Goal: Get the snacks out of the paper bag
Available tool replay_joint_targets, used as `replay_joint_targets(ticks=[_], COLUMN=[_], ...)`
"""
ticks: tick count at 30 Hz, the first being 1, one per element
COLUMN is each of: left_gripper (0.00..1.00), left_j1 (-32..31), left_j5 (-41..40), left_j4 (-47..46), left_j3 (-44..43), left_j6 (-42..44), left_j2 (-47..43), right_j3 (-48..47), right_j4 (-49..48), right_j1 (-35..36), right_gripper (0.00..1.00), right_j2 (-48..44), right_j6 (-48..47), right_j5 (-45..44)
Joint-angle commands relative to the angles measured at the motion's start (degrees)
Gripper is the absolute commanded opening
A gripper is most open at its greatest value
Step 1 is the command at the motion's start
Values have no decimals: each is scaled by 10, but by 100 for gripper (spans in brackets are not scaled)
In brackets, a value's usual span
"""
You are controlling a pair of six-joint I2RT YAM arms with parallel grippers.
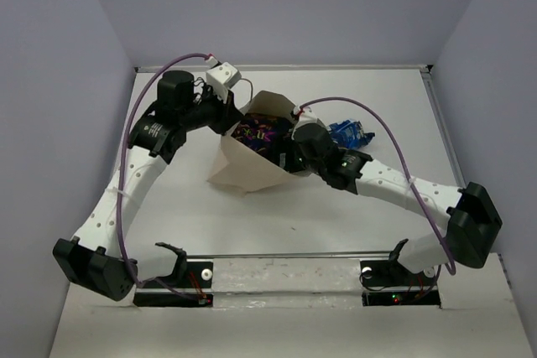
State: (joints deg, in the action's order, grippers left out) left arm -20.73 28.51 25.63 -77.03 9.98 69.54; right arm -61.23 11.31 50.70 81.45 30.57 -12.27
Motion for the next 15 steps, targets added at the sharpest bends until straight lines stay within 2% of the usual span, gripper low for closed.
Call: replay_joint_targets(ticks=[1, 4, 7, 12, 15], left_gripper=[0, 0, 0, 0, 0], left_j1=[-51, -89, -92, -92, -92], left_j5=[-2, -28, -35, -40, -42], left_j4=[-33, -45, -54, -59, -60], left_j3=[20, 1, -20, -23, -20], left_j6=[-11, -22, -54, -66, -61], left_j2=[-5, 11, 26, 23, 21], right_j3=[-33, -86, -144, -125, -126], right_j4=[-16, -37, -9, -6, -6], right_j1=[-1, -1, -1, -6, -6], right_gripper=[88, 91, 92, 89, 55], right_j2=[22, 64, 122, 138, 133], right_j6=[39, 56, 76, 101, 98], right_j5=[-29, -23, -33, -64, -93])
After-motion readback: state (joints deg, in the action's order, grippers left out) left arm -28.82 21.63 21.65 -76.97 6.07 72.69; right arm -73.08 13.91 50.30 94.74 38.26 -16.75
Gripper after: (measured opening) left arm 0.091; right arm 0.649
